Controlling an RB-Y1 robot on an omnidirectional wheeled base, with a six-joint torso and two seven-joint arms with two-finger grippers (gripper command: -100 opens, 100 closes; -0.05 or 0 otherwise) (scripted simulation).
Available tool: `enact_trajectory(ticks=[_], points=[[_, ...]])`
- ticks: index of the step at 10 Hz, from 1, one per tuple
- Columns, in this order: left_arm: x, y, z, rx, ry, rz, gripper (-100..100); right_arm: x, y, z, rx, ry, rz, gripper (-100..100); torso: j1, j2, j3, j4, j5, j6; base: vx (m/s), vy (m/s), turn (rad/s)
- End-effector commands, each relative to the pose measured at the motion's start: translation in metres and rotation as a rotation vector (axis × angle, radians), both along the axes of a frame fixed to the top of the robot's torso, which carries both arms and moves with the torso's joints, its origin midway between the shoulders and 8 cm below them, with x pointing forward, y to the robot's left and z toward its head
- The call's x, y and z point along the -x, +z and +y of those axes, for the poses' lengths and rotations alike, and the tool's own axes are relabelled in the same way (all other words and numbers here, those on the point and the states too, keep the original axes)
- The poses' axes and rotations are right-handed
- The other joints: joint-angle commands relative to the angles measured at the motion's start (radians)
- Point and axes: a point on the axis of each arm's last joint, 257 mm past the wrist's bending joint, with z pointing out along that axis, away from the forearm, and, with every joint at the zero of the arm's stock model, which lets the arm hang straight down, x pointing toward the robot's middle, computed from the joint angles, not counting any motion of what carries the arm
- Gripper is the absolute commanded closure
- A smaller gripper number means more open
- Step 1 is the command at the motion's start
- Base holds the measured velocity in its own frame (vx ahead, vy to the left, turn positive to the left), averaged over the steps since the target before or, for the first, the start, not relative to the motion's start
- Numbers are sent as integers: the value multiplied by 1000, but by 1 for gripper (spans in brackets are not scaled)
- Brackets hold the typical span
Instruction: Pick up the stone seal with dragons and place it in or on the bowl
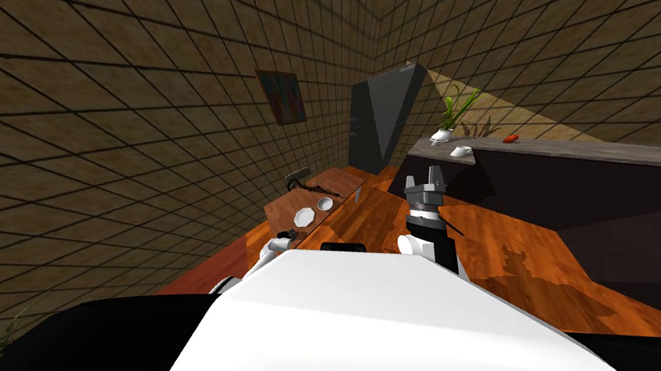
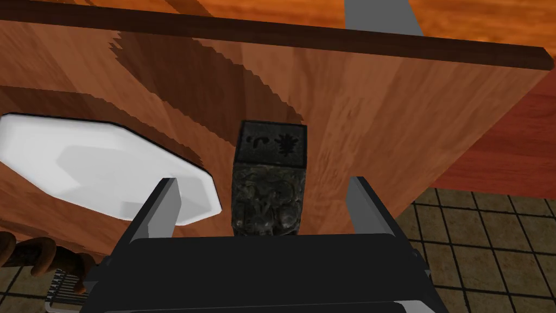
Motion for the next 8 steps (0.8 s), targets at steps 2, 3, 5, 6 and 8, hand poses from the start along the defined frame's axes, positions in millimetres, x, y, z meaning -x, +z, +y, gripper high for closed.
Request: enact_trajectory(ticks=[2, 3, 5, 6, 8], points=[[-3, 2, 6, -12, -4, -3, -100, 0, 0, 0, 0, 0, 0, 0, 3, 1, 0, 0, 1, 0, 121, 110, -17], [-4, 3, 7, -14, -5, -4, 0, 0, 0, 0, 0, 0, 0, 0, -1, 6, 3, 1, 0, 0, 15, 13, -1], [4, -8, 2, -15, 10, -6, -100, 0, 0, 0, 0, 0, 0, 0, -5, 11, 6, 2, -1, 0, 31, 37, -63], [7, -12, 0, -15, 15, -7, -100, 0, 0, 0, 0, 0, 0, 0, -4, 11, 6, 2, -1, 0, 27, 54, -48], [12, -18, -4, -14, 21, -8, -100, 0, 0, 0, 0, 0, 0, 0, -3, 11, 6, 2, 0, 0, 25, 49, -43]])
